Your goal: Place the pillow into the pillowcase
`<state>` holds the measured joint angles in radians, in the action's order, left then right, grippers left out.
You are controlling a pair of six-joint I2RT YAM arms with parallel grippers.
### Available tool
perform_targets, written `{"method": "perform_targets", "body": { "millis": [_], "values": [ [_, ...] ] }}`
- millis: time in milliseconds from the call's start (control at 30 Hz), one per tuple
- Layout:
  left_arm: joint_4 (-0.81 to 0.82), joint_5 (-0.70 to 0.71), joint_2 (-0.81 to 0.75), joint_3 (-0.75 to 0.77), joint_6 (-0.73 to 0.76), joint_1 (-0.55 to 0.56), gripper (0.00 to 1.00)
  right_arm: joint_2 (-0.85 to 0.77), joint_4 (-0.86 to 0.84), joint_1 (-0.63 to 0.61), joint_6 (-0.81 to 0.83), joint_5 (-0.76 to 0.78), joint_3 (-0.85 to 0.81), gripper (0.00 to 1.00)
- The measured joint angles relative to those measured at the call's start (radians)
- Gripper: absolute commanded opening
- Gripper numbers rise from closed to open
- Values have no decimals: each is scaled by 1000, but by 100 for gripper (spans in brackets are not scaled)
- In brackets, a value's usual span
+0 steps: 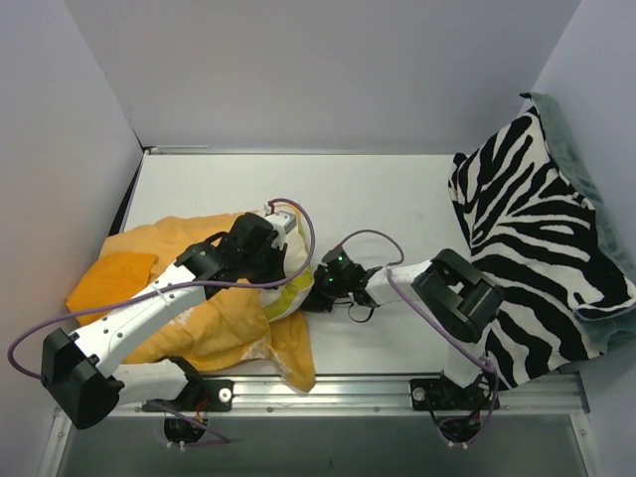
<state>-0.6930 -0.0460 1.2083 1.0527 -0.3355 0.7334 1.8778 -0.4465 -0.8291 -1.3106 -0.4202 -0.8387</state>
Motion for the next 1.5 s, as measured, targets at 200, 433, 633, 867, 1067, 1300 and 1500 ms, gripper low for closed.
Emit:
{"method": "perform_targets", "body": {
  "millis": [200, 433, 633, 867, 1067, 1300, 1500],
  "values": [
    [1, 19, -12, -17, 4, 0, 0, -337, -45, 159, -10, 25, 301, 0],
    [51, 135, 215, -18, 63, -5, 0, -946, 214, 267, 61, 52, 332, 0],
    [75, 100, 406, 97, 124, -22, 53, -1100, 369, 241, 65, 99, 400, 0],
    [91, -162, 274, 255, 142, -25, 97, -1088, 497, 216, 100, 209, 224, 0],
    [257, -208, -55, 240, 8, 83, 98, -1028, 533, 142, 171, 310, -124, 0],
    [187, -230, -209, 455, 2, 98, 97, -909, 505, 10, 226, 421, -397, 0],
    [150, -234, -225, 558, -21, 136, 97, -801, 508, -72, 287, 507, -536, 0]
  ]
}}
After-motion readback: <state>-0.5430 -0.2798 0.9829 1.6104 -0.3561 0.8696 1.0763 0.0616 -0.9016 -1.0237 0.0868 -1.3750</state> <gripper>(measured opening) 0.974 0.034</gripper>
